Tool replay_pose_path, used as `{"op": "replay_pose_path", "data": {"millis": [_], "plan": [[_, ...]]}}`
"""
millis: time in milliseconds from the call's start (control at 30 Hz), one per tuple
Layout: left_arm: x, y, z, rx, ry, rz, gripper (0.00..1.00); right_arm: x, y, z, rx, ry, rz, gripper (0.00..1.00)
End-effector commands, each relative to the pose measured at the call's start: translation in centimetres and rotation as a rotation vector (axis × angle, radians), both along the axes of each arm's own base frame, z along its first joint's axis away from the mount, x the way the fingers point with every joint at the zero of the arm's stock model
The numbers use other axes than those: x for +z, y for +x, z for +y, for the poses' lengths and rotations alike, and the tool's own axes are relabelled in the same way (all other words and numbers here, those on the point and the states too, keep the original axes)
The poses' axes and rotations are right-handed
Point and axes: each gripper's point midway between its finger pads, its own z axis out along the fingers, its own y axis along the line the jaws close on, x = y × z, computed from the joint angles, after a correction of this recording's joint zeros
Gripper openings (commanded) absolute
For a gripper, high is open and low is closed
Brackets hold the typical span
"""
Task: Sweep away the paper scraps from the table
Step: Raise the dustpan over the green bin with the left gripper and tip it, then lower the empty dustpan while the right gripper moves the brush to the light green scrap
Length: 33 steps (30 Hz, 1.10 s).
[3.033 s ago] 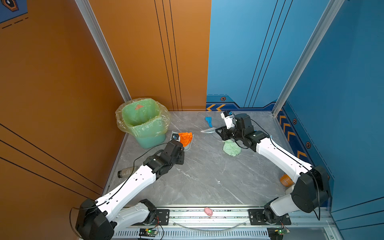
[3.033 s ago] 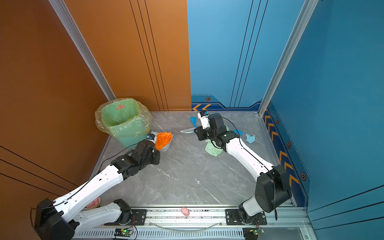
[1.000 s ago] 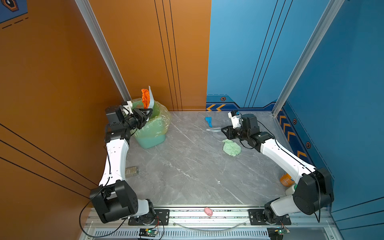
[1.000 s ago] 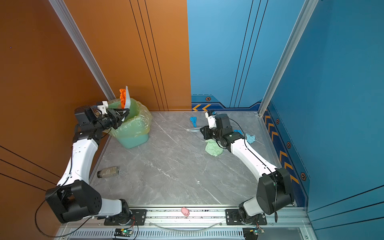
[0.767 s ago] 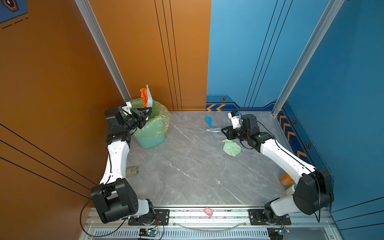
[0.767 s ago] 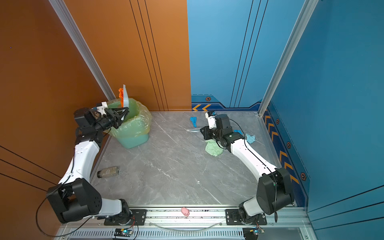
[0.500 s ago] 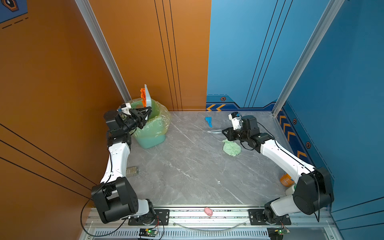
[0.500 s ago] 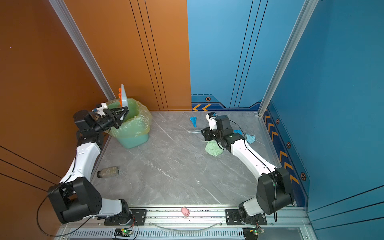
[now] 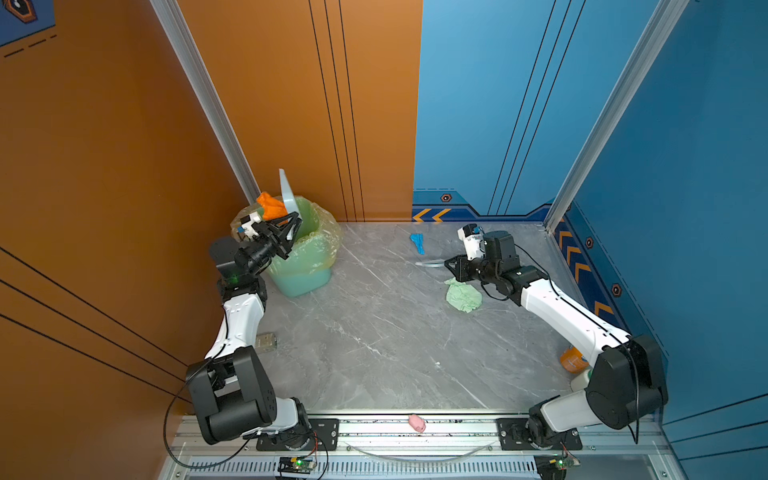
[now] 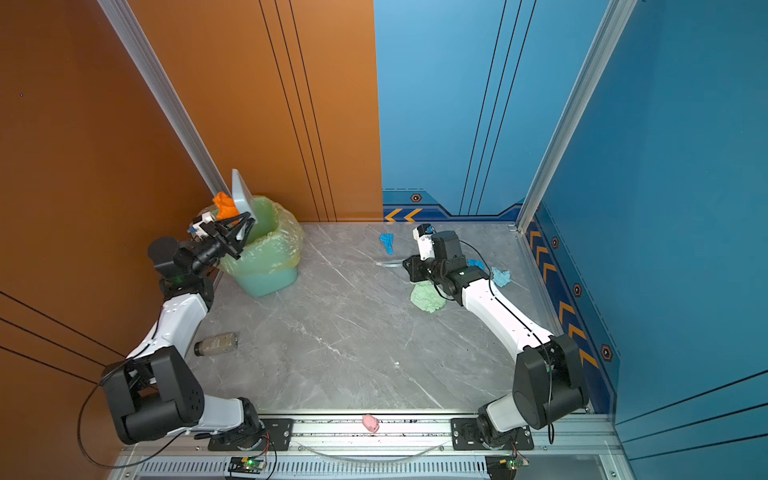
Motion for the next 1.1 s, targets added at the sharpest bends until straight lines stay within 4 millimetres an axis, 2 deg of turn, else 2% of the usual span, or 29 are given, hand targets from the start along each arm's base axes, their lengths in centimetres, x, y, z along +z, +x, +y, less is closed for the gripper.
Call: {"op": "replay_pose_path", "data": {"millis": [0,133,500,800,833,900,1067], "plan": [[2.6,-0.8,0.5,-0.032,-0.130,-0.107,0.00,0.7,-0.2,-0.3,0.001,0.005,-0.024,0.00],[2.4,-0.7,0.8,-0.041,-0.187,-0.122,0.00,0.6,-0.2,-0.3,0.000,0.009,-0.021,0.00],[3.1,-1.0,0.9,-0.026,-0.125,-0.134,0.00,0.9,-0.1,-0.3,-0.004,0.014,-0.025,0.00],[1.9,-1.8,-0.2,0.041,0.196,-0.045,0.00,0.8,0.0,-1.2,-0.049,-0.016,-0.024,0.00],[2.5,-2.1,-0.4,0.053,0.255,-0.055,0.00,0.7,0.0,-1.5,-0.063,-0.027,-0.022,0.00],[2.2,-2.7,-0.8,0.076,0.369,-0.034,0.00,0.5,0.1,-2.2,-0.093,-0.060,-0.013,0.00],[0.7,-4.4,-2.0,0.138,0.699,0.065,0.00,-0.2,-0.3,-4.6,-0.174,-0.178,0.036,0.00]]}}
